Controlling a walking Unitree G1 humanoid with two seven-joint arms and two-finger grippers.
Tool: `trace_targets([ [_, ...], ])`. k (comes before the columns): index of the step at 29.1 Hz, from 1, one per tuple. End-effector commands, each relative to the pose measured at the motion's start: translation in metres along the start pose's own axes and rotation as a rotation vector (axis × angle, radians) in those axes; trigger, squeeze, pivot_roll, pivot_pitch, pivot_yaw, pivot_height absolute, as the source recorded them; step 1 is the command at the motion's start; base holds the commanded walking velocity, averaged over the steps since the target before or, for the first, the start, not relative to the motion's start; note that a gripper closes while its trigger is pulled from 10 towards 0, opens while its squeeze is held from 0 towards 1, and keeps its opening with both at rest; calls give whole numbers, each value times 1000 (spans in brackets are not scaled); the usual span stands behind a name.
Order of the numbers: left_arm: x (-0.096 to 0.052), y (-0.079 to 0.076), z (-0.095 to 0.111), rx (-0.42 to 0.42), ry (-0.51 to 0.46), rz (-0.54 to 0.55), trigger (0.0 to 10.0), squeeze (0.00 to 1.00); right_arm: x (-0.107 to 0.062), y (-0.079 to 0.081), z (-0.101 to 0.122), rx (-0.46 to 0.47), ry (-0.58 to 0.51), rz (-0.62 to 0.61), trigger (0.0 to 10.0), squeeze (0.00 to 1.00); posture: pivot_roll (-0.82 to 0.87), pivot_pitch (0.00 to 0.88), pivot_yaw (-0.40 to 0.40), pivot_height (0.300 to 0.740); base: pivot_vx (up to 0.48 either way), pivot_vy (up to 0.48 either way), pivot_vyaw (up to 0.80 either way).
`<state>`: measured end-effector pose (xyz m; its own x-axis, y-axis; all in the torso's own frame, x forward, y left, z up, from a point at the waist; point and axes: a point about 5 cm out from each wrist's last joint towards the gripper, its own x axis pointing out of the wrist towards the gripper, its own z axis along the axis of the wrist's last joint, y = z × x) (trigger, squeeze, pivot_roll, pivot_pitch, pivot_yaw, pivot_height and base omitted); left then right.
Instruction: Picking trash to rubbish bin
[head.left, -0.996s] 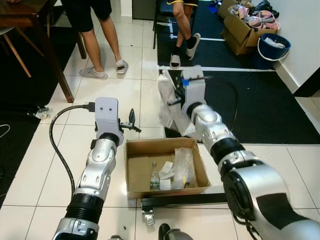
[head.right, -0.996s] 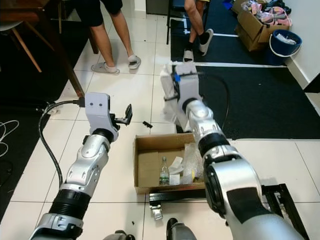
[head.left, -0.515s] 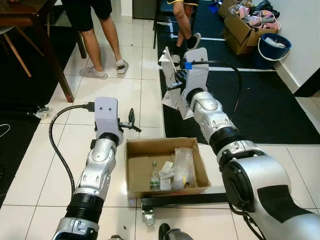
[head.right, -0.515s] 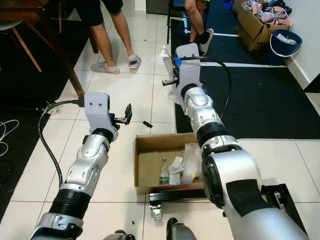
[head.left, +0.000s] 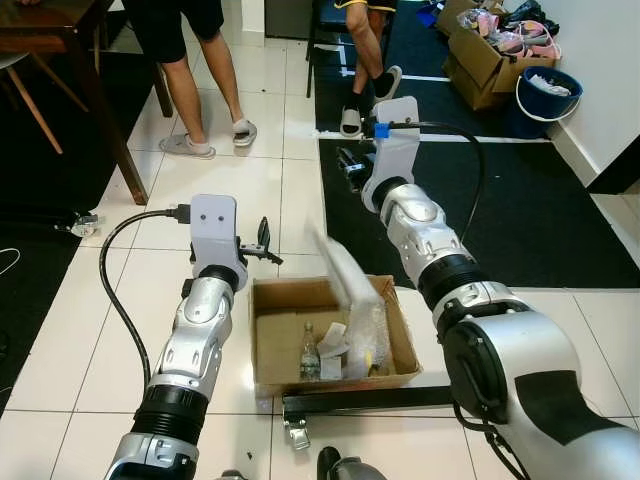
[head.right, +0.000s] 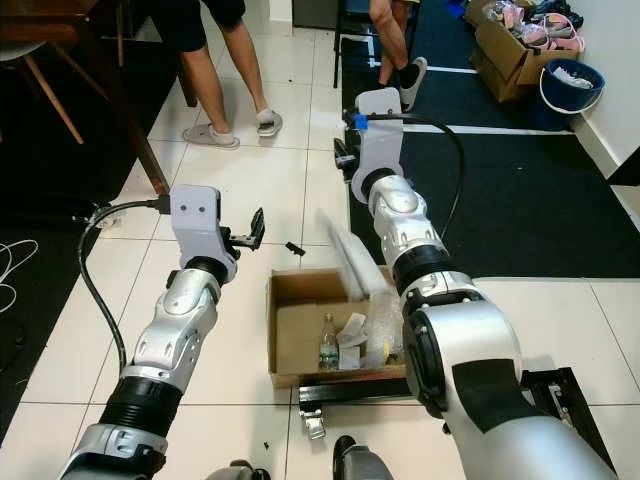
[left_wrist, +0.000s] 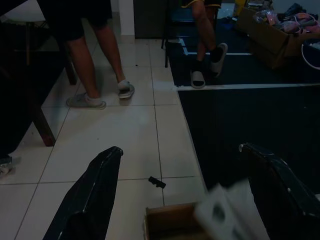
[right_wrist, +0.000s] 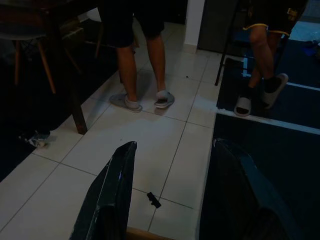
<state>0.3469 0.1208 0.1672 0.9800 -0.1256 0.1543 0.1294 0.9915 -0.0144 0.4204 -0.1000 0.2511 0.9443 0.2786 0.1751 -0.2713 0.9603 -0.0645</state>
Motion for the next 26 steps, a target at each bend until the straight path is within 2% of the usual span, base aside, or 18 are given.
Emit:
trace_targets([
  [1,-1,-3,-4,-4,13,-3,10000,0,-1,1,-5,-2,20,0,10000,0,-23,207,-60,740,0,0,0],
  [14,-1,-2,-4,-2,12,-2,10000,0,-2,-2,-8,5,23,-12,10000,0,-20,207,-61,740,0,0,0],
  [17,-8,4,-9,6,24,27,10000,0,-13,-12,-28,36,50,-60,10000,0,-20,193,-62,740,0,0,0],
  [18,-8,4,-9,6,24,27,10000,0,-13,-12,-28,36,50,-60,10000,0,-20,193,-62,740,0,0,0],
  [19,-12,7,-12,12,32,36,10000,0,-19,-18,-39,47,73,-81,10000,0,-20,193,-62,740,0,0,0],
  [20,-12,7,-12,12,32,36,10000,0,-19,-18,-39,47,73,-81,10000,0,-20,193,-62,740,0,0,0],
  [21,-18,11,-17,25,42,41,10000,0,-31,-26,-59,63,116,-116,10000,0,-22,178,-61,740,0,0,0],
  [22,-18,11,-17,25,42,41,10000,0,-31,-26,-59,63,116,-116,10000,0,-22,178,-61,740,0,0,0],
  [23,-24,14,-20,39,50,34,10000,0,-44,-34,-76,72,157,-148,10000,0,-24,174,-60,740,0,0,0],
  [24,-34,22,-24,57,54,20,10000,0,-65,-49,-100,87,208,-212,10000,0,-25,162,-54,740,0,0,0],
  [25,-34,22,-24,57,54,20,10000,0,-65,-49,-100,87,208,-212,10000,0,-25,162,-54,740,0,0,0],
  [26,-49,33,-28,78,58,10,10000,0,-99,-72,-129,96,263,-314,10000,0,-25,154,-47,740,0,0,0],
])
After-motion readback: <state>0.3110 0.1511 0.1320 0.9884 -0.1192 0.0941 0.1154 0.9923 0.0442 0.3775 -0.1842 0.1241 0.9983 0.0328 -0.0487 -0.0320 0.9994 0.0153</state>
